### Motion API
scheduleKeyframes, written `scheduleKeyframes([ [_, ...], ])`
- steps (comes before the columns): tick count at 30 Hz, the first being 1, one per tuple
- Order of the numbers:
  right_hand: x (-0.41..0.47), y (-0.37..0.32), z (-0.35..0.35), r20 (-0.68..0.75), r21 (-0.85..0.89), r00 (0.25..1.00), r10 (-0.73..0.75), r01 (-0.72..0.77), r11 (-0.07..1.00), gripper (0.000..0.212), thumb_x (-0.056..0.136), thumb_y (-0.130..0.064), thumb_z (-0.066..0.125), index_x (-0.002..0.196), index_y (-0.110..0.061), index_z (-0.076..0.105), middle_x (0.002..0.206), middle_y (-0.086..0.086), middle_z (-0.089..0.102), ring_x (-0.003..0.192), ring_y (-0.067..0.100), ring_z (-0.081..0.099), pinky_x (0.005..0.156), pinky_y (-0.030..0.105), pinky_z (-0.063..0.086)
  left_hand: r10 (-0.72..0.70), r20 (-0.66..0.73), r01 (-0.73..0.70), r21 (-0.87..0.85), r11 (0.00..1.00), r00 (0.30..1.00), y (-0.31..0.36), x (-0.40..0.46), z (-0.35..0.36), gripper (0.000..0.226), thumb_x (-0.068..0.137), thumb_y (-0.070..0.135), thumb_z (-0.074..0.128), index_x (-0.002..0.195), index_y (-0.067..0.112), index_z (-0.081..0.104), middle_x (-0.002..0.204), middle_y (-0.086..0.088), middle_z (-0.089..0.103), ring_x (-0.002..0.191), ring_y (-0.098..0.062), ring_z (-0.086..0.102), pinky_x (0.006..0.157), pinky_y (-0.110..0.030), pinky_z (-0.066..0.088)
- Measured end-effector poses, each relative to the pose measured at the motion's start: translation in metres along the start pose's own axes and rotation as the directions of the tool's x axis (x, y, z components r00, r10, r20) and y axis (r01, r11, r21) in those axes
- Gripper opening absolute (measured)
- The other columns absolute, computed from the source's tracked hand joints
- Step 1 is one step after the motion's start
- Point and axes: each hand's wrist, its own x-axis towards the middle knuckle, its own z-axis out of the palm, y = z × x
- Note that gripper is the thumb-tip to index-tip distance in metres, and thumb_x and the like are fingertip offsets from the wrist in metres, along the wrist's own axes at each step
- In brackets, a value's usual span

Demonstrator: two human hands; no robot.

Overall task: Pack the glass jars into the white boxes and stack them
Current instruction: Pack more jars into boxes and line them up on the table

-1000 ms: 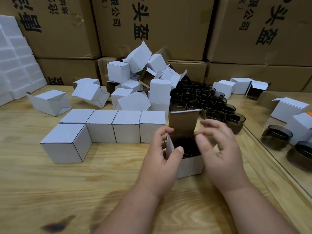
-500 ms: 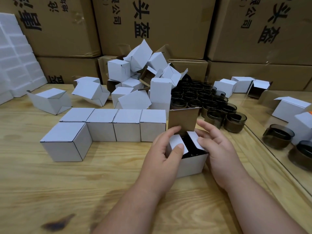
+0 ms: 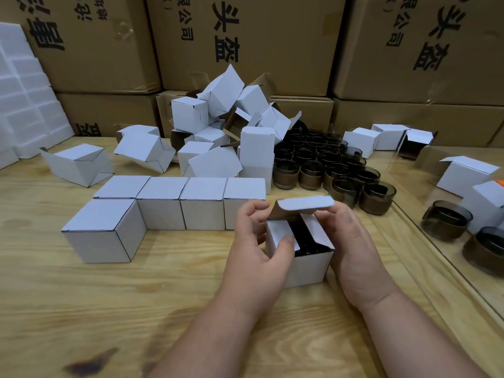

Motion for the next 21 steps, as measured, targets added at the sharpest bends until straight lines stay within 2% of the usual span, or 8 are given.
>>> scheduleKeyframes([
  [2, -0.0017, -0.0026, 0.0023, -0.003, 0.002, 1.0, 0.005, -0.005, 1.0, 0.076, 0.075, -0.077, 0.07, 0.116, -0.013, 0.063, 0.105, 0.004, 0.075, 0.098, 0.017, 0.072, 0.076, 0.025, 0.057, 0.007, 0.002, -0.007, -0.009, 1.0, 1.0, 0.002, 0.0, 0.0001, 0.054, 0.083, 0.024, 0.066, 0.115, 0.061, 0.042, 0.124, 0.016, 0.066, 0.117, -0.011, 0.064, 0.097, -0.047, 0.056],
  [3, -0.0022, -0.0031, 0.003, -0.012, -0.021, 1.0, 0.003, -0.003, 1.0, 0.079, 0.07, -0.079, 0.071, 0.114, -0.014, 0.063, 0.103, 0.003, 0.074, 0.095, 0.017, 0.07, 0.076, 0.026, 0.056, 0.01, 0.011, -0.009, -0.014, 1.0, 1.0, 0.0026, 0.0, 0.0, 0.051, 0.083, 0.025, 0.066, 0.114, 0.06, 0.045, 0.122, 0.017, 0.066, 0.115, -0.01, 0.064, 0.096, -0.045, 0.057],
  [6, -0.0015, -0.0035, 0.003, -0.028, -0.091, 1.0, -0.014, 0.011, 0.996, 0.058, 0.074, -0.061, 0.068, 0.107, -0.015, 0.063, 0.101, 0.01, 0.069, 0.091, 0.015, 0.065, 0.075, 0.026, 0.053, 0.001, 0.07, 0.001, -0.034, 0.999, 0.998, 0.0038, -0.0012, -0.0011, 0.037, 0.082, 0.03, 0.067, 0.111, 0.05, 0.057, 0.115, 0.02, 0.068, 0.113, -0.01, 0.065, 0.091, -0.037, 0.059],
  [10, -0.0024, -0.005, 0.0009, 0.017, -0.093, 0.999, -0.052, 0.053, 0.994, 0.046, 0.071, -0.046, 0.069, 0.102, -0.013, 0.064, 0.111, 0.018, 0.068, 0.093, 0.018, 0.064, 0.075, 0.024, 0.053, 0.079, 0.122, -0.073, -0.051, 0.996, 0.989, 0.0089, -0.0063, -0.0043, 0.043, 0.075, 0.045, 0.072, 0.115, 0.037, 0.058, 0.125, 0.021, 0.062, 0.118, -0.008, 0.061, 0.094, -0.025, 0.054],
  [14, -0.0028, -0.0056, 0.0005, 0.035, -0.138, 0.996, -0.082, 0.087, 0.987, 0.048, 0.067, -0.041, 0.07, 0.1, -0.007, 0.061, 0.115, 0.013, 0.069, 0.1, 0.016, 0.065, 0.08, 0.025, 0.054, 0.116, 0.061, -0.114, -0.03, 0.993, 0.991, 0.0107, -0.0052, -0.0044, 0.028, 0.077, 0.048, 0.071, 0.102, 0.04, 0.061, 0.125, 0.017, 0.062, 0.119, -0.016, 0.061, 0.101, -0.044, 0.053],
  [17, -0.0035, -0.0049, -0.0012, 0.061, -0.187, 0.995, -0.08, 0.09, 0.978, 0.038, 0.068, -0.029, 0.074, 0.098, -0.01, 0.06, 0.118, 0.007, 0.069, 0.104, 0.015, 0.065, 0.082, 0.031, 0.052, 0.13, 0.041, -0.129, -0.016, 0.991, 0.991, 0.0107, -0.0043, -0.0045, 0.02, 0.079, 0.042, 0.069, 0.097, 0.039, 0.061, 0.12, 0.013, 0.063, 0.116, -0.02, 0.062, 0.099, -0.052, 0.053],
  [19, -0.0037, -0.003, -0.0031, 0.079, -0.22, 0.994, -0.072, 0.088, 0.971, 0.026, 0.072, -0.016, 0.07, 0.096, -0.012, 0.059, 0.121, 0.004, 0.068, 0.107, 0.015, 0.066, 0.085, 0.033, 0.051, 0.137, 0.046, -0.137, -0.004, 0.991, 0.989, 0.0106, -0.0043, -0.0039, 0.018, 0.078, 0.036, 0.067, 0.095, 0.037, 0.06, 0.118, 0.014, 0.062, 0.119, -0.018, 0.061, 0.099, -0.047, 0.053],
  [21, -0.0037, -0.0013, -0.005, 0.099, -0.246, 0.993, -0.065, 0.088, 0.965, 0.022, 0.073, -0.012, 0.066, 0.093, -0.013, 0.059, 0.123, 0.003, 0.067, 0.109, 0.016, 0.066, 0.086, 0.031, 0.05, 0.145, 0.045, -0.145, 0.011, 0.989, 0.988, 0.0106, -0.0038, -0.0031, 0.017, 0.074, 0.034, 0.065, 0.091, 0.034, 0.06, 0.117, 0.015, 0.061, 0.121, -0.014, 0.059, 0.099, -0.033, 0.051],
])
